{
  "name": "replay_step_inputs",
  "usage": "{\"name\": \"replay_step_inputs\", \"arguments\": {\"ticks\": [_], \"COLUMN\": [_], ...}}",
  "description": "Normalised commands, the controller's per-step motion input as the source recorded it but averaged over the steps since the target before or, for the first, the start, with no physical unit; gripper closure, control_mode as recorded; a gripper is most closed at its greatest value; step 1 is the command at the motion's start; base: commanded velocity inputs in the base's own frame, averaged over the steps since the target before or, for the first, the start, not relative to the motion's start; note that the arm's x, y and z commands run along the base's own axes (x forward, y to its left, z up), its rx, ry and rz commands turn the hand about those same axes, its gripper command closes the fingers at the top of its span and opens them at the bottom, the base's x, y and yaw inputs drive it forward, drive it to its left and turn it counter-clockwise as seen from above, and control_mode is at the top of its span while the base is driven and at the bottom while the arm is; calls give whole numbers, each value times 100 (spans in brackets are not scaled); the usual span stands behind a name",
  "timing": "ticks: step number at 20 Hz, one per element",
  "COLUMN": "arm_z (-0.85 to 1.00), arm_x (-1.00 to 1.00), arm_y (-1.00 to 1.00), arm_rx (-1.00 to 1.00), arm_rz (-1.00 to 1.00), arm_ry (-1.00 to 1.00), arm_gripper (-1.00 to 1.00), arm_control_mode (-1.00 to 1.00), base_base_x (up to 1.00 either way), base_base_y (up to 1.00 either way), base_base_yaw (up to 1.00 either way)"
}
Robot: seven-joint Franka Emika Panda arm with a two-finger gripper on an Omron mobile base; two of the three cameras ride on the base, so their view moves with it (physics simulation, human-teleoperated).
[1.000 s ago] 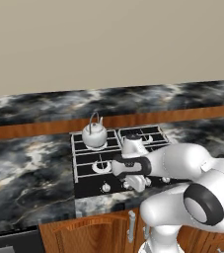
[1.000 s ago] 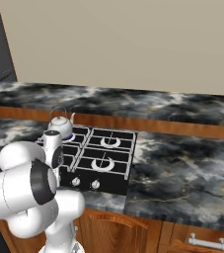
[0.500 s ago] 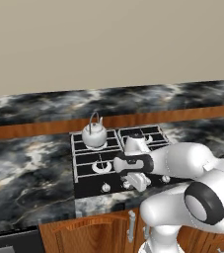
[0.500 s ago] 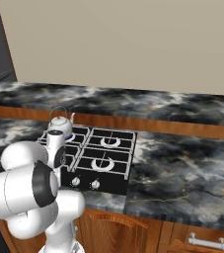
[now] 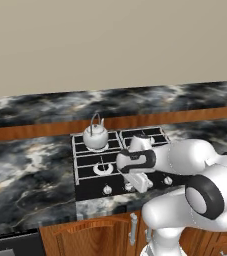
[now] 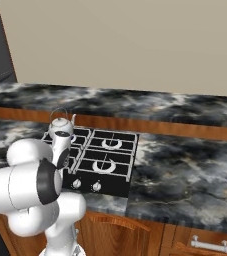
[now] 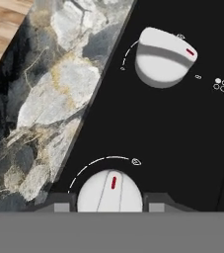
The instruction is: Turn off the rear left burner of the stove.
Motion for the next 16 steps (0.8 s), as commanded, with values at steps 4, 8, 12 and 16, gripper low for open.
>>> {"name": "replay_step_inputs", "arguments": {"ticks": [4,8,12,16], "arm_z": [-10,-17,-4,-3], "arm_x": [19,7,1,0], "arm_y": [0,0,0,0], "arm_rx": [0,0,0,2], "arm_rz": [0,0,-2,-16], "arm_ry": [0,0,0,0], "arm_gripper": [100,100,100,100], "arm_control_mode": [-100,-100,-100,-100], "base_base_x": [0,0,0,0], "base_base_y": [0,0,0,0], "base_base_yaw": [0,0,0,0]}}
